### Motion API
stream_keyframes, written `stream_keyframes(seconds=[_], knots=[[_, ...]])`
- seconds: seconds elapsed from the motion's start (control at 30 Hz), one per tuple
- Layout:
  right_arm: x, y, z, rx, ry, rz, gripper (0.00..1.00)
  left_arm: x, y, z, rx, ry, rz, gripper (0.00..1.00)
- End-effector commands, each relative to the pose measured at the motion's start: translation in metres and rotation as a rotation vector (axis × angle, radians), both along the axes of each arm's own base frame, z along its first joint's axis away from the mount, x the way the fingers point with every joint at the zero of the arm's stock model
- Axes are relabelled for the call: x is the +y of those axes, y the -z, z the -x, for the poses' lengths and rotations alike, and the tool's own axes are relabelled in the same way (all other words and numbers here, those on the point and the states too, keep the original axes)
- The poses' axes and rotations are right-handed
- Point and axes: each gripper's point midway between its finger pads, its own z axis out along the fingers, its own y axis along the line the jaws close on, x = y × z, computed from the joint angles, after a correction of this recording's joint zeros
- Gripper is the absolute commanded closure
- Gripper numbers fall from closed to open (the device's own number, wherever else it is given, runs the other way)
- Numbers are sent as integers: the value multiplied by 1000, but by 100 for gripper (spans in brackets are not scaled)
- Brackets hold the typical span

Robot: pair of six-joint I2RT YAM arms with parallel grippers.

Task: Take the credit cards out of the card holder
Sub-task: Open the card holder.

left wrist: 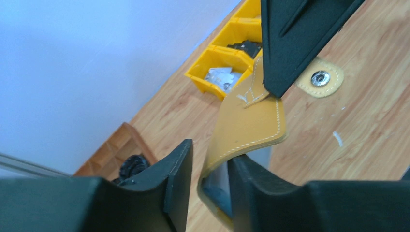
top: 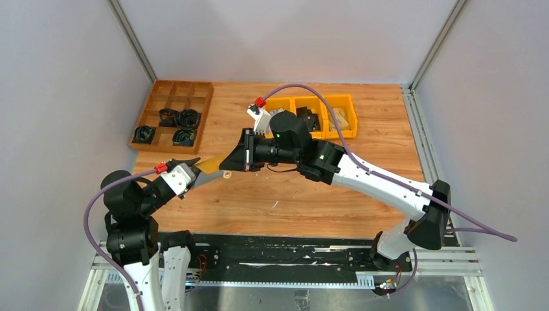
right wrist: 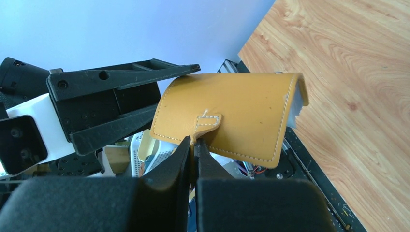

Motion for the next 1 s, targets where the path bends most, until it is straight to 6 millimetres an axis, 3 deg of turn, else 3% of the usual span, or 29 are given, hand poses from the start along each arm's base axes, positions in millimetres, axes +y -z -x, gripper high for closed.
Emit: stream_keyframes(seconds=[0.0, 0.17, 0.33, 0.47, 0.57, 0.73, 0.97], knots=[[7, -31, 18, -11, -82, -92, 89, -9, -13, 8, -7, 49, 38, 74], [-7, -44, 6, -79, -45, -129, 52, -13, -16, 10, 63, 56, 110, 100], [-49, -62, -11, -204, 1, -199, 33, -16, -27, 11, 186, 28, 245, 100], [-84, -55, -20, -322, 48, -191, 25, -21, -49, 11, 265, 24, 376, 100], [-97, -44, -19, -382, 41, -190, 23, -23, -77, 8, 299, 10, 550, 100], [-91, -21, -9, -447, -58, -201, 22, -35, -111, 10, 447, 97, 847, 100], [-79, -11, -5, -463, -118, -283, 22, -43, -133, 13, 570, 179, 963, 100]])
